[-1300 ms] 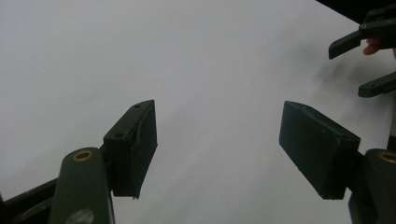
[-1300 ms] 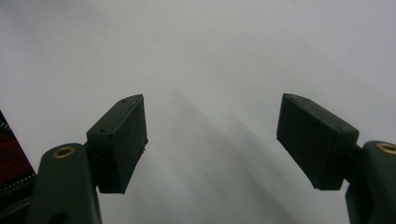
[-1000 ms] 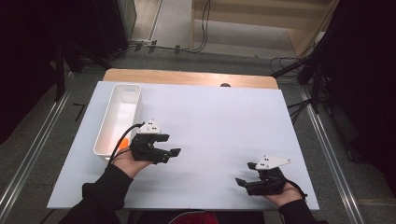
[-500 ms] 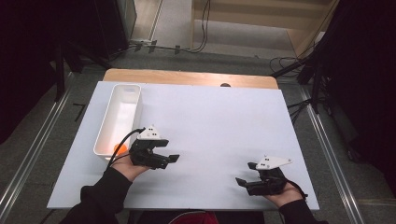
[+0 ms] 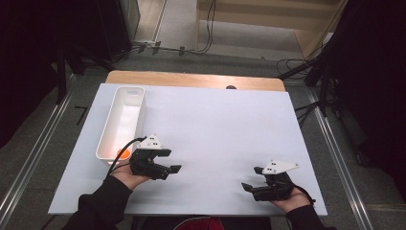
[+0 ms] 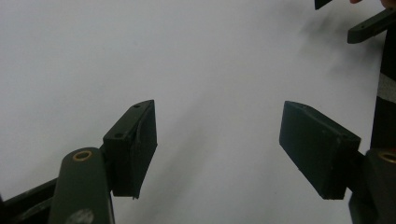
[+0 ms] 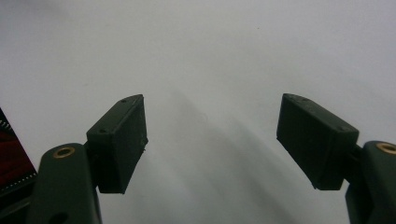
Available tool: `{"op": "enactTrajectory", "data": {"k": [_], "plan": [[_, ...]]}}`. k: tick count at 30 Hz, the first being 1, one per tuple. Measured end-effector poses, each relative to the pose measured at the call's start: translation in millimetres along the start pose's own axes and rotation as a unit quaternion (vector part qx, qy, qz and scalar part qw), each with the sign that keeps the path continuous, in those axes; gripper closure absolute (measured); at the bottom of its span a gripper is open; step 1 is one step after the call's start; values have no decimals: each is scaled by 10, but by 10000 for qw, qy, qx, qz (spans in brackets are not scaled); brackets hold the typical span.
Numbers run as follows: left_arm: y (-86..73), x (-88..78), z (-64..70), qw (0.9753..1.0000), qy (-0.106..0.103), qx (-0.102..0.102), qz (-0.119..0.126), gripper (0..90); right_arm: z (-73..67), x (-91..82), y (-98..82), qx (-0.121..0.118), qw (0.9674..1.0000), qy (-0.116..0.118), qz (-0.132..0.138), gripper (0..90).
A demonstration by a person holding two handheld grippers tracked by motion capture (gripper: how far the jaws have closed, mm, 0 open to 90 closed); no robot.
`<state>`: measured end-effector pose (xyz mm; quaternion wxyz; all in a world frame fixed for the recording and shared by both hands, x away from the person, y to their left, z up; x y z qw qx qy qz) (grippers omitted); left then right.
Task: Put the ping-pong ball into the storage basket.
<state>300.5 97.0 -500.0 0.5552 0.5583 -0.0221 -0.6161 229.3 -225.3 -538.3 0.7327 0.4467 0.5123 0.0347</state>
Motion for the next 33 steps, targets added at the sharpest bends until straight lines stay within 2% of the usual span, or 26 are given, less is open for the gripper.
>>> {"op": "enactTrajectory", "data": {"k": [5, 10, 18, 21, 23, 26, 33], "plan": [[-56, -10, 18, 9998, -90, 128, -105, 278, 0, 0, 1, 3, 10000, -2, -1, 231], [-114, -9, 27, 9994, -84, 258, -226, 278, 0, -3, -1, -7, 10000, -2, -3, 231], [-184, -63, -14, 9994, -78, 253, -221, 278, 1, -3, -2, -29, 10000, -2, 0, 231], [-229, -73, -22, 9989, -25, 345, -325, 271, -1, -4, -3, -15, 10000, -5, -10, 231], [-266, -76, -27, 9983, 52, 416, -416, 229, -1, -5, -3, -9, 10000, -2, -9, 231], [-307, -87, -32, 9978, 40, 426, -501, 229, -1, -4, -3, -14, 10000, -4, -10, 231], [-360, -141, -69, 9978, 71, 432, -502, 229, -1, -4, -3, -11, 10000, -6, -9, 230]]}}
Point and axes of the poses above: each handheld gripper's, and its own axes: x roughly forward along the jaws, y roughly out of its top, z roughly to its right, the point moved 6 cm from there along x, roughly forward along the jaws, and after that the axes turned 15 degrees about -x, right-handed, at the moved point
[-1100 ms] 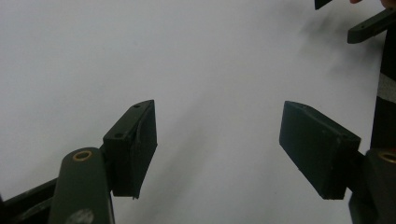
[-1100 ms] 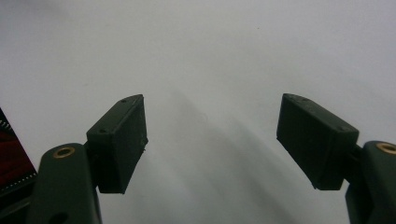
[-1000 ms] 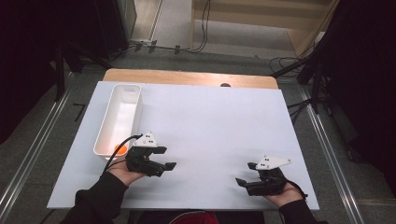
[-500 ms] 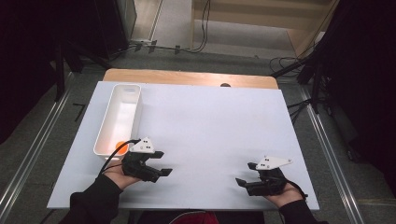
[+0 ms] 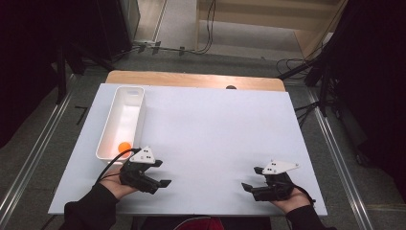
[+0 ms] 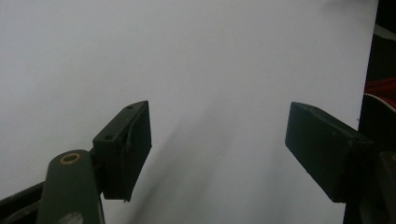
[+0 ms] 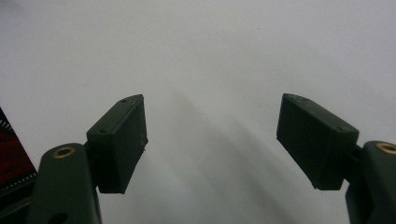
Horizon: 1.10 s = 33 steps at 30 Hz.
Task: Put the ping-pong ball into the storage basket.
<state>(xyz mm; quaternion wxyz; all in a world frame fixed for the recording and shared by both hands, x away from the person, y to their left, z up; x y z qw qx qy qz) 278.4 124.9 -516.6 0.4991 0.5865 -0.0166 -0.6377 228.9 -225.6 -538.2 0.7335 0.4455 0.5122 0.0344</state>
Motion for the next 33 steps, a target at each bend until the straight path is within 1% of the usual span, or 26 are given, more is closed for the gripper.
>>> {"op": "enactTrajectory", "data": {"k": [3, 5, 7, 13, 21, 25, 33], "plan": [[-43, -14, -20, 10000, 6, -35, -80, 229, -4, 2, -1, 6, 10000, 3, -12, 231], [-67, -30, -24, 9999, -21, -49, -91, 229, -5, 3, 0, -32, 10000, 10, -7, 231], [-91, -45, -31, 9999, -47, -64, -84, 229, -5, 3, 1, 0, 10000, 1, -11, 230], [-142, -88, -65, 9999, -49, -57, -83, 229, -11, 5, 0, -3, 10000, 27, -25, 231], [-172, -118, -87, 9999, -85, -40, -57, 229, -3, 7, 4, -10, 10000, -3, 2, 231], [-176, -113, -87, 9999, -67, -26, -78, 229, -9, 9, 4, -18, 10000, 29, -8, 231], [-186, -103, -82, 9999, -65, -7, -139, 229, -11, 9, 2, 19, 10000, 17, -30, 231]]}}
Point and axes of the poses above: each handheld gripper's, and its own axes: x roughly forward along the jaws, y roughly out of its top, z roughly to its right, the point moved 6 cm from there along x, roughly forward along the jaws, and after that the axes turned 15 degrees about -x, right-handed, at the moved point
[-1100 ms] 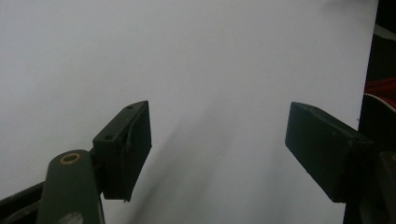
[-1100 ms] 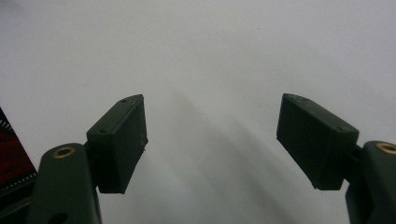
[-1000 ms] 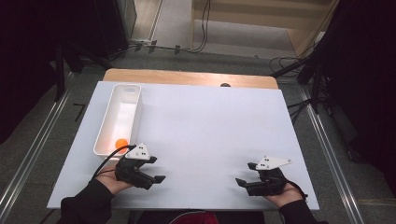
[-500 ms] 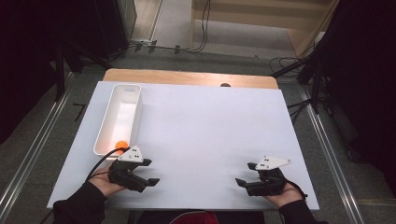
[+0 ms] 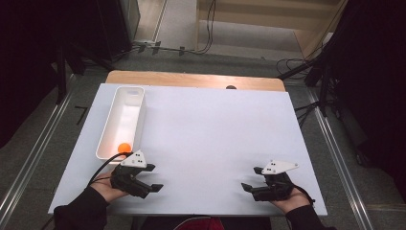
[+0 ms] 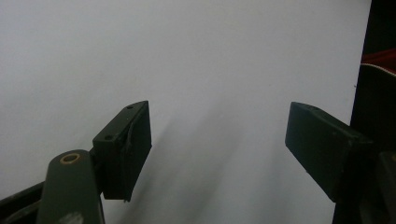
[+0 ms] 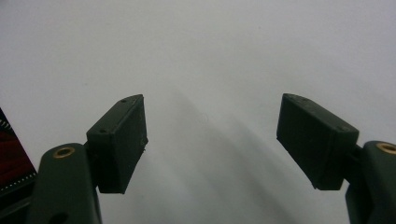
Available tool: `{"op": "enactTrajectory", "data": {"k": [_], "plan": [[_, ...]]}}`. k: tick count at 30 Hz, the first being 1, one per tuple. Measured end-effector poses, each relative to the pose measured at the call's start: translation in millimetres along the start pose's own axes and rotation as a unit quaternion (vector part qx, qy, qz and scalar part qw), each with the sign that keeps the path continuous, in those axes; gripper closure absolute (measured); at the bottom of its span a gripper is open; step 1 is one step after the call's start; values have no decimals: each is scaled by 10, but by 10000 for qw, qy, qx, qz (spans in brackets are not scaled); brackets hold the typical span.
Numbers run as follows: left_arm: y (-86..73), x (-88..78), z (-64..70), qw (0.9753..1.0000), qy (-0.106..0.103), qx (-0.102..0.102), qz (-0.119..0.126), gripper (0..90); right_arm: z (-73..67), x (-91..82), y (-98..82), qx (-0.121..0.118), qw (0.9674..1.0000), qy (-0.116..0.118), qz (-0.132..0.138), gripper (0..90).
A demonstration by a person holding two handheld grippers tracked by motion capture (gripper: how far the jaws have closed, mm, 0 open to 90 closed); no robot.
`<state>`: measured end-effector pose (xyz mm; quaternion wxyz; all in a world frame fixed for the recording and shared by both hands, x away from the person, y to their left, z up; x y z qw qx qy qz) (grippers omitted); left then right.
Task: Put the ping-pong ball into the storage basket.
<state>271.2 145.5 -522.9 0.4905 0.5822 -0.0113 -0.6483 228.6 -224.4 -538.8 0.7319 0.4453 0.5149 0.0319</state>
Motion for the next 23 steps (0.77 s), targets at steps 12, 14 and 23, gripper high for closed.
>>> {"op": "enactTrajectory", "data": {"k": [12, 14, 23], "plan": [[-3, 9, 0, 10000, -1, 10, -6, 229, 2, 0, -1, 7, 10000, -4, 0, 231], [-4, 10, 1, 10000, -11, 7, -13, 228, 2, 1, -1, 7, 10000, -6, -2, 231], [-9, 29, 8, 10000, -3, 40, -65, 229, 0, 0, -2, 2, 10000, 9, 1, 231]]}}
Point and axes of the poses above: each handheld gripper's, and its own axes: x roughly forward along the jaws, y roughly out of its top, z roughly to its right, the point moved 6 cm from there along x, roughly forward along the jaws, and after that the axes turned 15 degrees about -x, right-handed, at the moved point
